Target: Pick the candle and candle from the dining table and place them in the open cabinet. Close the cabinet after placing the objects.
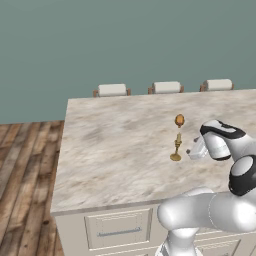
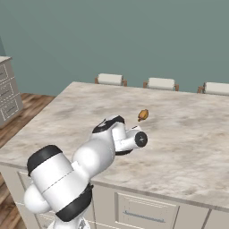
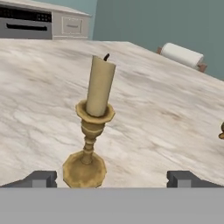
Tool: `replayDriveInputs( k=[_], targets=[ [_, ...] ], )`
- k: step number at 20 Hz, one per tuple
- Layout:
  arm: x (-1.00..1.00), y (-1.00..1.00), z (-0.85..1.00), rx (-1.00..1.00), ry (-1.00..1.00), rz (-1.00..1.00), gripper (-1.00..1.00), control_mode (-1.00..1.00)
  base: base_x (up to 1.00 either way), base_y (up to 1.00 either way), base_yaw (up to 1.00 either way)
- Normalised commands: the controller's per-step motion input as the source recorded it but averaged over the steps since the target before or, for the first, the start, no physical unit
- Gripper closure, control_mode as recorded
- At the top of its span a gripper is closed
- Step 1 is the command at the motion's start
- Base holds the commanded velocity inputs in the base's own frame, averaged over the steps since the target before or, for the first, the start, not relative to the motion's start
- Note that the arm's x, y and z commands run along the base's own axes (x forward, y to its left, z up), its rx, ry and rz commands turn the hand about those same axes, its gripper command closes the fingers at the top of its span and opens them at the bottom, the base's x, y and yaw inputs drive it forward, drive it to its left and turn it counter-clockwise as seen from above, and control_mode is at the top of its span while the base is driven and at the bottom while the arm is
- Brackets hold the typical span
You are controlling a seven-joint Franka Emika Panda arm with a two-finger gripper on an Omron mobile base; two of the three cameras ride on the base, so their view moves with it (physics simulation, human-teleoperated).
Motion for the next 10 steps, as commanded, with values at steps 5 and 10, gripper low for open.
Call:
replayDriveInputs(
  k=[5,10],
  targets=[
    [0.06,-0.15,0.0,0.0,0.0,-0.02,-1.0,-1.0,0.0,0.0,0.0],
    [-0.07,-0.04,0.0,0.0,-0.01,-0.01,-1.0,-1.0,0.0,0.0,0.0]
  ],
)
